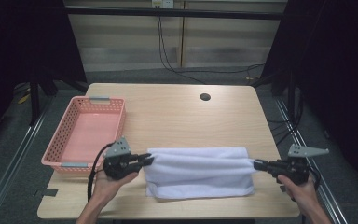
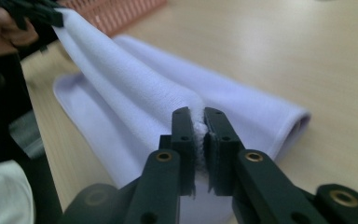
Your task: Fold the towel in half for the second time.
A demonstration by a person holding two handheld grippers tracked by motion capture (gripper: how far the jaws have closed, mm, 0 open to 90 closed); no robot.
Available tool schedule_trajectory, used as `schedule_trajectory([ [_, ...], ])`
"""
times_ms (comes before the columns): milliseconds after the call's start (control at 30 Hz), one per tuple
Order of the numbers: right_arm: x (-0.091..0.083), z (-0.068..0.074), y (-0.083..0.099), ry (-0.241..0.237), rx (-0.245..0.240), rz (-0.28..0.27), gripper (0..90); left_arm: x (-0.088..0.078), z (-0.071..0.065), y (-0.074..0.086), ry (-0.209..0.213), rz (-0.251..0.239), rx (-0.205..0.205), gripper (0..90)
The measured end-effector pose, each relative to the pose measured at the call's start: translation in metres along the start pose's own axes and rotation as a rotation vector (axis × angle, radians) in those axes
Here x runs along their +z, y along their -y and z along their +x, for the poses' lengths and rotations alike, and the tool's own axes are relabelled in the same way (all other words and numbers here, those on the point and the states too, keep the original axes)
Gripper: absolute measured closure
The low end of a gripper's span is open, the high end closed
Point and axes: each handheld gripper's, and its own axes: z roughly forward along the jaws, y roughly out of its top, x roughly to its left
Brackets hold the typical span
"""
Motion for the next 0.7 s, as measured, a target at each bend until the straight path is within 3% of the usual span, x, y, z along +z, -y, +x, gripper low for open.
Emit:
schedule_trajectory([
  [67,0.002,0.003,0.013,-0.004,0.004,0.041,81.6,0.001,-0.004,0.01,0.014,0.047,0.0,79.3],
  [267,-0.008,0.015,0.026,-0.019,0.008,0.108,72.8,-0.01,-0.016,0.029,0.068,0.079,-0.007,76.3],
  [300,-0.01,0.018,0.027,0.004,-0.007,0.115,69.9,-0.012,-0.016,0.031,0.084,0.076,-0.013,75.1],
  [400,-0.017,0.024,0.027,-0.002,0.013,0.09,61.0,-0.02,-0.013,0.032,0.11,0.02,-0.065,65.8],
  [533,-0.013,0.021,0.022,0.05,0.017,0.086,55.2,-0.016,0.0,0.025,0.079,0.0,-0.083,60.8],
  [600,-0.002,0.015,0.019,0.087,0.025,0.096,52.2,-0.005,0.008,0.023,0.032,0.035,-0.099,58.9],
  [633,0.005,0.012,0.017,0.101,0.032,0.102,50.4,0.003,0.011,0.023,0.035,0.06,-0.109,58.9],
  [700,0.02,0.007,0.016,0.147,0.027,0.136,48.2,0.017,0.016,0.024,0.012,0.117,-0.088,58.8],
])
